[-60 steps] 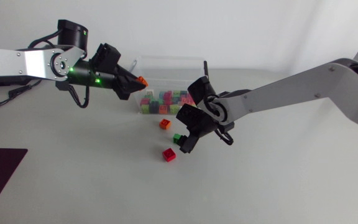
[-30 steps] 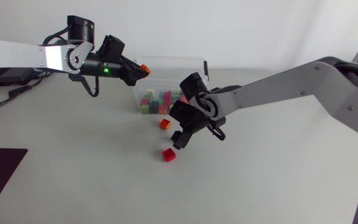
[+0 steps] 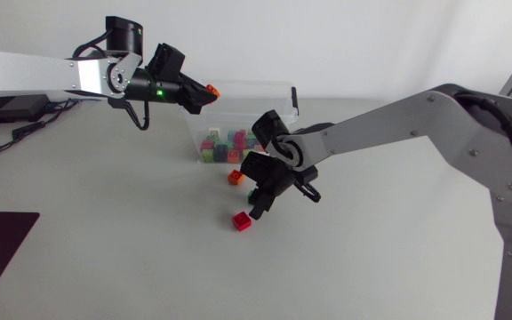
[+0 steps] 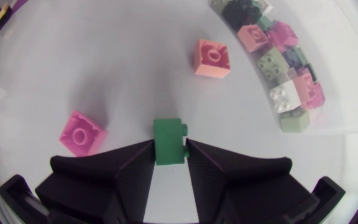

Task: Place the duplo bricks in the container

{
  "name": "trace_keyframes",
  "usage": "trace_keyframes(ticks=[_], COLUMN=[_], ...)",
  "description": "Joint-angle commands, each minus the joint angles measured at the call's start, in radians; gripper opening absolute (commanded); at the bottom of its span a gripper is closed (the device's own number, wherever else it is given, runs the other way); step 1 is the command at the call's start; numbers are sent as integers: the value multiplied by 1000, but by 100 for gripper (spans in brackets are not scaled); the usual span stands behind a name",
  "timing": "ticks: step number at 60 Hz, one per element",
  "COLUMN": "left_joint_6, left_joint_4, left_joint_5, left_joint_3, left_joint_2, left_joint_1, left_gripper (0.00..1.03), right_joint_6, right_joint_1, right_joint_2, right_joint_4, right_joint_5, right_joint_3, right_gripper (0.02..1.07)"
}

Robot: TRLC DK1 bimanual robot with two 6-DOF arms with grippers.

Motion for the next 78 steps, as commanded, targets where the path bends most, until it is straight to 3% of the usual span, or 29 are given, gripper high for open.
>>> trace_keyframes(ticks=[1, 4, 13, 43, 45, 48, 53, 65, 78], left_joint_6=[-26, -28, -40, -54, -54, -48, -40, -14, 51], left_joint_4=[10, 9, 1, -114, -137, -202, -261, -433, -564], left_joint_5=[-2, -6, -18, -89, -107, -118, -144, -180, -190], left_joint_3=[41, 54, 89, 293, 313, 361, 404, 480, 408], left_joint_2=[34, 40, 54, 165, 175, 194, 204, 197, 103], left_joint_1=[-11, -14, -23, -51, -55, -59, -65, -75, -72], left_gripper=[39, 40, 40, 44, 52, 77, 99, 99, 99], right_joint_6=[-3, 3, 21, 47, 49, 52, 55, 70, 109], right_joint_1=[5, 0, -6, -18, -18, -18, -17, -21, -61], right_joint_2=[14, -3, -42, -281, -295, -313, -338, -402, -457], right_joint_4=[-8, 7, 13, -27, -33, -42, -47, -56, -82], right_joint_5=[3, -14, -28, -46, -46, -46, -46, -46, -46], right_joint_3=[5, -6, -29, -159, -165, -171, -181, -171, -66], right_gripper=[27, 20, 15, 15, 15, 15, 15, 15, 15])
